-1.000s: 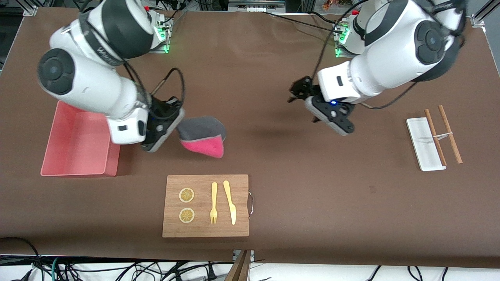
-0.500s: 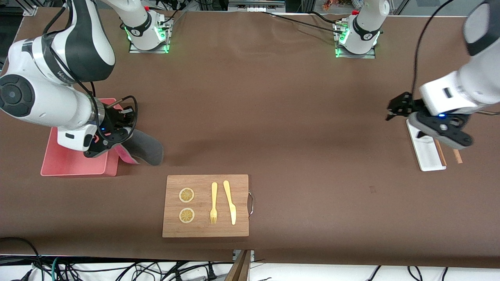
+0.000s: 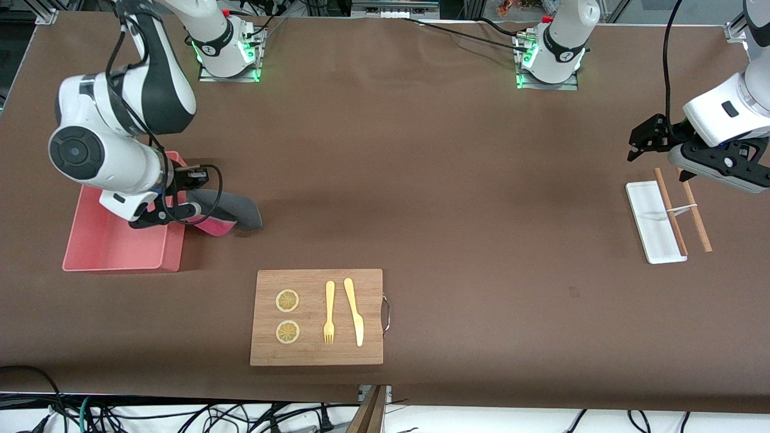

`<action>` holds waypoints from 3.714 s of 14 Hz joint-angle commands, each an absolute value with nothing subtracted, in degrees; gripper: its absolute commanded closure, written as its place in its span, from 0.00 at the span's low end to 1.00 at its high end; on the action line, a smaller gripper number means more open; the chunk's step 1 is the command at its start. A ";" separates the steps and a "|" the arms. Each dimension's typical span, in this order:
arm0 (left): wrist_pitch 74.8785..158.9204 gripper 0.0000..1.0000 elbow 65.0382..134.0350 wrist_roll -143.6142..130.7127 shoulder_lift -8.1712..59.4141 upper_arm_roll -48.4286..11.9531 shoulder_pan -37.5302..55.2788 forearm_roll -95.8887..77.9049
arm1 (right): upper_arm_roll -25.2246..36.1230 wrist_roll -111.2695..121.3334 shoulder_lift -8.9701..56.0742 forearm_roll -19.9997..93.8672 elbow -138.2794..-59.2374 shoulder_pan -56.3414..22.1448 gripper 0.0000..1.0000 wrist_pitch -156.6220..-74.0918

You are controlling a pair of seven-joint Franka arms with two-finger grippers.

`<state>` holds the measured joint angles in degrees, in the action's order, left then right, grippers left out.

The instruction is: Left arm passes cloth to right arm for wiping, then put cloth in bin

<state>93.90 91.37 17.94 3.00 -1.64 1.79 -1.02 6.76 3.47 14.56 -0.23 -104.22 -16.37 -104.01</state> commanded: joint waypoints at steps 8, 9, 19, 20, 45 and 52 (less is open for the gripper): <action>94.04 0.00 92.02 14.24 3.25 -1.05 3.25 -0.70 | 5.54 -4.90 24.52 1.23 -104.15 -18.36 1.00 -117.69; 94.04 0.00 91.93 14.33 3.34 -1.14 3.25 -0.70 | 5.54 -7.27 24.87 1.75 -103.80 -20.02 1.00 -117.69; 93.60 0.00 91.23 14.33 3.60 -1.05 3.34 -0.79 | 1.41 -33.46 27.33 9.13 -98.62 -30.14 1.00 -117.51; 93.60 0.00 91.23 14.33 3.60 -0.97 3.25 -0.88 | 1.06 -35.84 27.68 10.27 -98.18 -31.10 1.00 -117.51; 93.60 0.00 91.14 14.33 3.87 -0.97 3.25 -0.88 | 1.49 1.31 28.39 6.42 -97.21 -9.24 1.00 -108.81; 93.60 0.00 91.14 14.41 3.87 -0.97 3.25 -0.88 | 1.85 9.14 22.43 1.60 -97.30 -5.54 1.00 -102.50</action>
